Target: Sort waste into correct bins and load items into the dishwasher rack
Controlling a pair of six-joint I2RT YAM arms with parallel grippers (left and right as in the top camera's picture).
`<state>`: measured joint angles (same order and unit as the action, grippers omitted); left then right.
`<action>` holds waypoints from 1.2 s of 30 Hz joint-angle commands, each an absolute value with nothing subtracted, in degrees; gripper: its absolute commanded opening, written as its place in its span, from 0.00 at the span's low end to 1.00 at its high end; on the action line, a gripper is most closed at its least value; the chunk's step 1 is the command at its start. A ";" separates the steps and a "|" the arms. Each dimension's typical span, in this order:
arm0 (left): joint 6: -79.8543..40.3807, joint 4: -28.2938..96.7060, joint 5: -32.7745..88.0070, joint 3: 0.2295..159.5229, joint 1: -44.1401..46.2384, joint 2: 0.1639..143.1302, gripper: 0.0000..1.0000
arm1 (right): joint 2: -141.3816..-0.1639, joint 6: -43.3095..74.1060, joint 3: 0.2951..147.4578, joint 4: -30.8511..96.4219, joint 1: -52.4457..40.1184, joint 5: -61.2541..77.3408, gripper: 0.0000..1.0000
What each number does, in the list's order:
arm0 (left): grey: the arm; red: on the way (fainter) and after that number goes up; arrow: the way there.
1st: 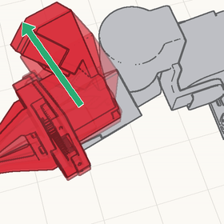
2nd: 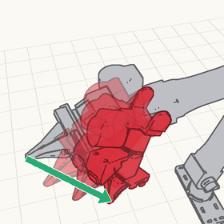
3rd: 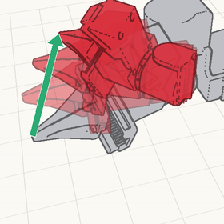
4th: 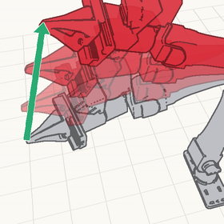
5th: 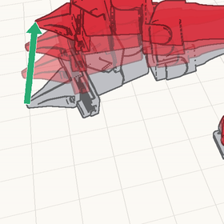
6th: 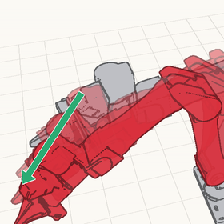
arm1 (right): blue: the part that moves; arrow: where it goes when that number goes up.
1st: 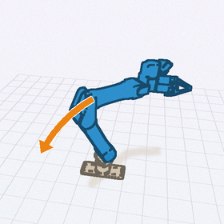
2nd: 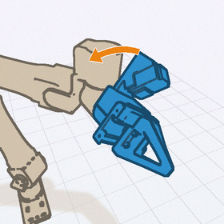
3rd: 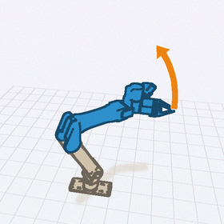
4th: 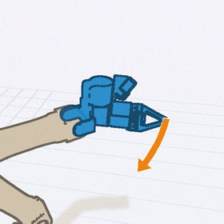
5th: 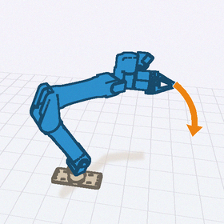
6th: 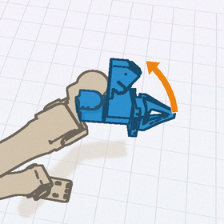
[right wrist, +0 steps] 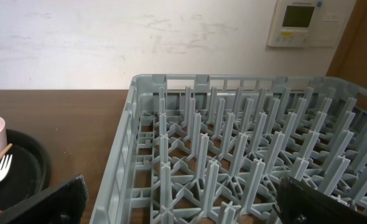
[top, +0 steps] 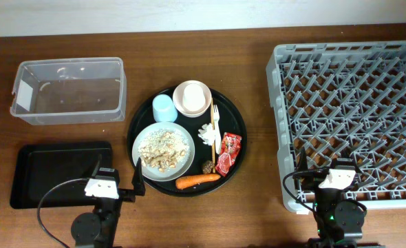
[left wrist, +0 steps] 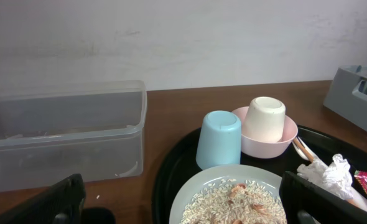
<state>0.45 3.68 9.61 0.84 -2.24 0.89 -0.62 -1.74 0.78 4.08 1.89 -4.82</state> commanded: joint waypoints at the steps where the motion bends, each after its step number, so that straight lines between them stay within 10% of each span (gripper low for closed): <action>1: 1.15 3.81 9.17 0.51 -2.02 0.45 0.99 | -0.36 -1.91 0.32 4.27 2.28 -4.49 0.99; 36: -2.90 3.60 13.85 0.58 -2.02 0.45 0.99 | -0.36 -1.91 0.32 4.27 2.28 -4.49 0.99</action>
<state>0.43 3.68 9.63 0.84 -2.24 0.89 -0.62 -1.76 0.78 4.08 1.89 -4.82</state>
